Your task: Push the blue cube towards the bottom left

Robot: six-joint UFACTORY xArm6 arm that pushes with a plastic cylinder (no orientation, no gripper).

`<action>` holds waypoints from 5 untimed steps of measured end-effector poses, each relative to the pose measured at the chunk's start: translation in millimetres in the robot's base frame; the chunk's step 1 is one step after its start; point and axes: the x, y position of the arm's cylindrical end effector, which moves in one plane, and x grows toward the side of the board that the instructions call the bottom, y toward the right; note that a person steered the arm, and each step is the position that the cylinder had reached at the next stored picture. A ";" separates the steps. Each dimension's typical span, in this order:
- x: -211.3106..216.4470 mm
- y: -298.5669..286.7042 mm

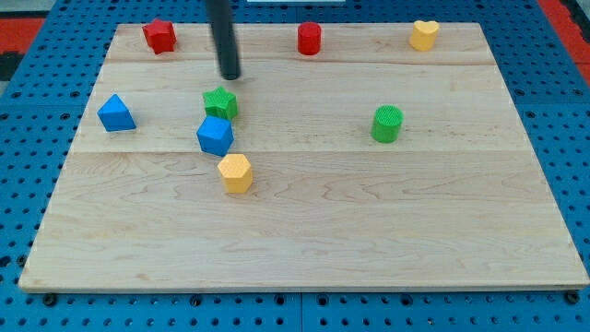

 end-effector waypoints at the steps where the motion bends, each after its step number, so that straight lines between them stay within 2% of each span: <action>1: 37.4 7.1; 2: 82.2 -11.1; 5: 196.3 -143.3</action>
